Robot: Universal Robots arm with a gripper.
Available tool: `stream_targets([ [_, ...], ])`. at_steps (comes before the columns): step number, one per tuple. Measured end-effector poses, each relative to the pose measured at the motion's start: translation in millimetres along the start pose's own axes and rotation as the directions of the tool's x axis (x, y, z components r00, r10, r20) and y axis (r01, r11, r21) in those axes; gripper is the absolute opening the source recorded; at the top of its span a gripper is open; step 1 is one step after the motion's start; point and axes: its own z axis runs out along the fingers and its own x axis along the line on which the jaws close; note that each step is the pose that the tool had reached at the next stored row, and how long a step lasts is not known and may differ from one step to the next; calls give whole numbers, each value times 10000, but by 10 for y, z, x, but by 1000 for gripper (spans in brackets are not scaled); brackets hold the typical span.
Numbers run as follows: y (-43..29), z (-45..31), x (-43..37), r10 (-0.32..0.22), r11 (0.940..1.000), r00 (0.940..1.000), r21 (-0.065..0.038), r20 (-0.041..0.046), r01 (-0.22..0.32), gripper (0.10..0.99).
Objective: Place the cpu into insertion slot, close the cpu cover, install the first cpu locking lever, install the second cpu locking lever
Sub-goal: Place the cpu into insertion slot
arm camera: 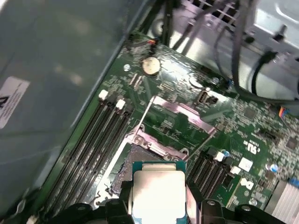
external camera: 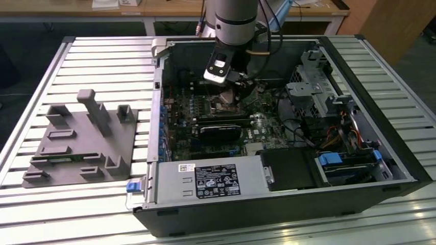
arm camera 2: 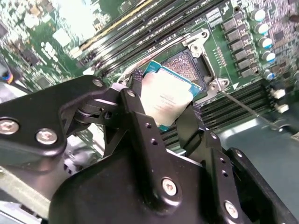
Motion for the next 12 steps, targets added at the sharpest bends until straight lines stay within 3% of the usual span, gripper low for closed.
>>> stream_targets([
  [5, -1, 11, 0, 901, 9959, 9959, -3, 58, -901, 537],
  [9, -1, 21, 0, 1641, 9864, 9864, -9, 105, -1641, 537],
  [12, -2, 28, 0, 2184, 9759, 9758, -15, 140, -2184, 537],
])
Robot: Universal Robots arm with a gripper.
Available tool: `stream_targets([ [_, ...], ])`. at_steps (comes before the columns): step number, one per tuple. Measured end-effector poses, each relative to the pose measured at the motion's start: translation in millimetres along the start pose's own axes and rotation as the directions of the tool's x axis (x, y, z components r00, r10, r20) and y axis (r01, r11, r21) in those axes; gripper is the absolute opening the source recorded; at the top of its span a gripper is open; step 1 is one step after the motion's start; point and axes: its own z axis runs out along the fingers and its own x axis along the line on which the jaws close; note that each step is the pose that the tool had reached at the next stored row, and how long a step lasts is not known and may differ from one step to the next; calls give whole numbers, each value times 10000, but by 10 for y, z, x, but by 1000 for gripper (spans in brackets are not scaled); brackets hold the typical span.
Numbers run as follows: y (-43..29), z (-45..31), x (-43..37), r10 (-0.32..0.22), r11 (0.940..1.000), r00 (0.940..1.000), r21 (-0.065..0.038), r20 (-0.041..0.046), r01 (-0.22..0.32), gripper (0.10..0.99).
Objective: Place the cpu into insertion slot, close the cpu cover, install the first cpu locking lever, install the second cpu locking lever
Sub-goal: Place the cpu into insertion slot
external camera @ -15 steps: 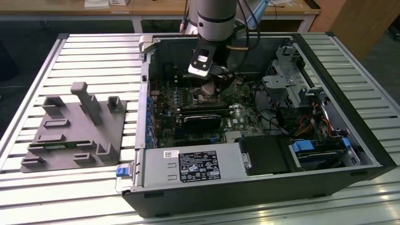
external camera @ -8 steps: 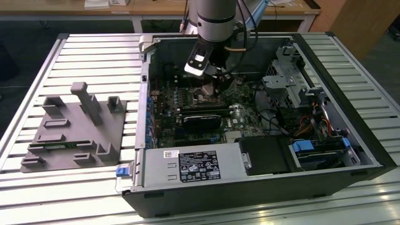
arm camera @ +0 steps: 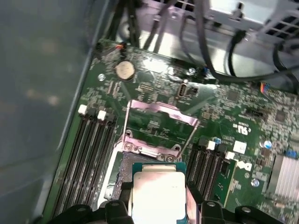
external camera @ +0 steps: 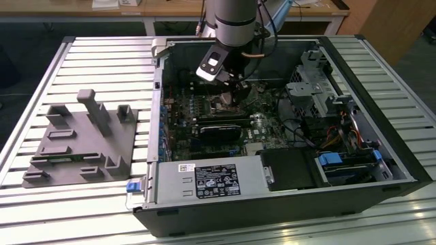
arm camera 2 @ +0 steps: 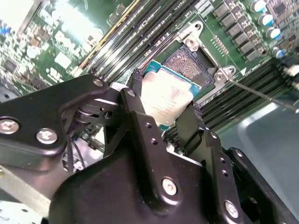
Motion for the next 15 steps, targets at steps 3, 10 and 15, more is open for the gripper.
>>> stream_targets([
  [3, -1, 10, 0, 539, 9985, 9985, -1, 34, -539, 537],
  [10, -3, 37, 0, 1802, 9836, 9836, -10, 115, -1802, 537],
  [15, -12, 80, 17, 2336, 9723, 9722, -16, 151, -2336, 537],
])
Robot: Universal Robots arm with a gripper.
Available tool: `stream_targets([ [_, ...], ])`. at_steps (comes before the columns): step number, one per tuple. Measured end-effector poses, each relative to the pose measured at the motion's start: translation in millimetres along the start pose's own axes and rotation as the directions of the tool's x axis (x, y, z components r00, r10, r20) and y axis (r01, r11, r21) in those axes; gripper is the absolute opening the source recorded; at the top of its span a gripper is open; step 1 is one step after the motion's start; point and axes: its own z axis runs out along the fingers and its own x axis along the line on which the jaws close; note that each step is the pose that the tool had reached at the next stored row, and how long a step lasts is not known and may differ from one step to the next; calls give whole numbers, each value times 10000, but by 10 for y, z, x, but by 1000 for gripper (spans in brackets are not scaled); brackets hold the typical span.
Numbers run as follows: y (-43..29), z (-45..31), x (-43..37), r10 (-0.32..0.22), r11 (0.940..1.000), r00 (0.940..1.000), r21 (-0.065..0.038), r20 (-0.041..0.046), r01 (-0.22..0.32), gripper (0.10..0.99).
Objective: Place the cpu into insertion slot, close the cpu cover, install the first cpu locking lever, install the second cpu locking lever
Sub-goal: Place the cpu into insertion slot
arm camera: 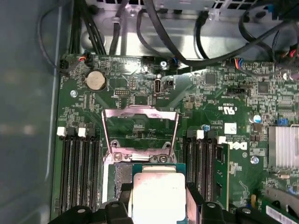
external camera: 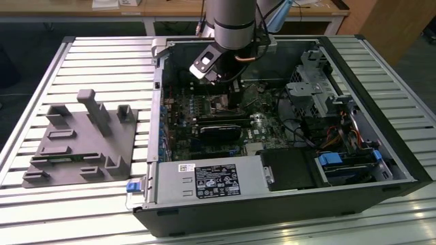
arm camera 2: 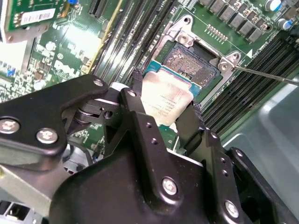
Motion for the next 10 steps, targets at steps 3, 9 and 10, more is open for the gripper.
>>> stream_targets([
  [3, -31, 23, 23, 54, 10000, 10000, -2, 2, -54, 537],
  [9, -72, 77, 56, 47, 10000, 10000, -1, 3, -47, 537],
  [10, -73, 85, 62, 46, 10000, 10000, 0, 4, -46, 537],
])
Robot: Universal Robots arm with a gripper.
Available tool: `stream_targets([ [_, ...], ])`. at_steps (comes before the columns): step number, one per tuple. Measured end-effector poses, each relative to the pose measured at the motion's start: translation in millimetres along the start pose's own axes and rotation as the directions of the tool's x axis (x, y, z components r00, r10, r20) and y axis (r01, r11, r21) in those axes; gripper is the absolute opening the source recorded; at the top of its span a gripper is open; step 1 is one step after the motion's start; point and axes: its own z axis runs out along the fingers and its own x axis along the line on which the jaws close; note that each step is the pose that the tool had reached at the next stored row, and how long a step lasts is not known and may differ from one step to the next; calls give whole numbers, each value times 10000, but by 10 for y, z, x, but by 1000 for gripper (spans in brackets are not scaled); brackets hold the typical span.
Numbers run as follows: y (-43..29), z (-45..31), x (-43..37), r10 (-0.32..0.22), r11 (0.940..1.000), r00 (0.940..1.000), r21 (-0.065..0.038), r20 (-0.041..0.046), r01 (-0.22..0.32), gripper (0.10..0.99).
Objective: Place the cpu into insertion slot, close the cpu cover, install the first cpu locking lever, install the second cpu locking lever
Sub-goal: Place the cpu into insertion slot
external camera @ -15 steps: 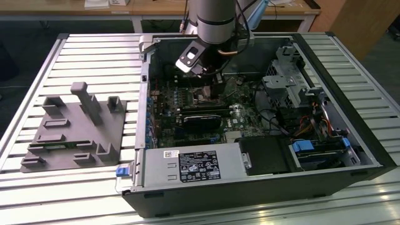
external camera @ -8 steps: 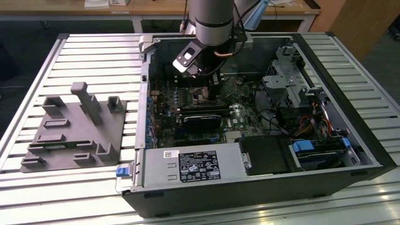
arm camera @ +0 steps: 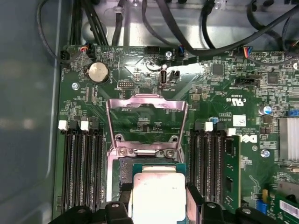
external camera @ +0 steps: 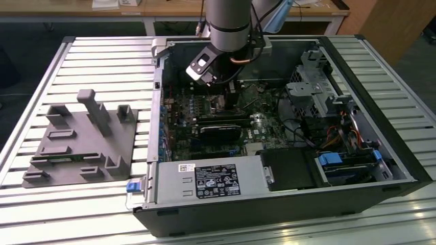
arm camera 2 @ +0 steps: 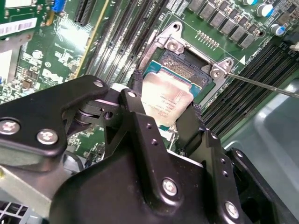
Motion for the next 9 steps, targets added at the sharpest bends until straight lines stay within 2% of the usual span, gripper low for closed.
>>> stream_targets([
  [9, -7, 84, 56, 0, 10000, 10000, -1, -1, 0, 537],
])
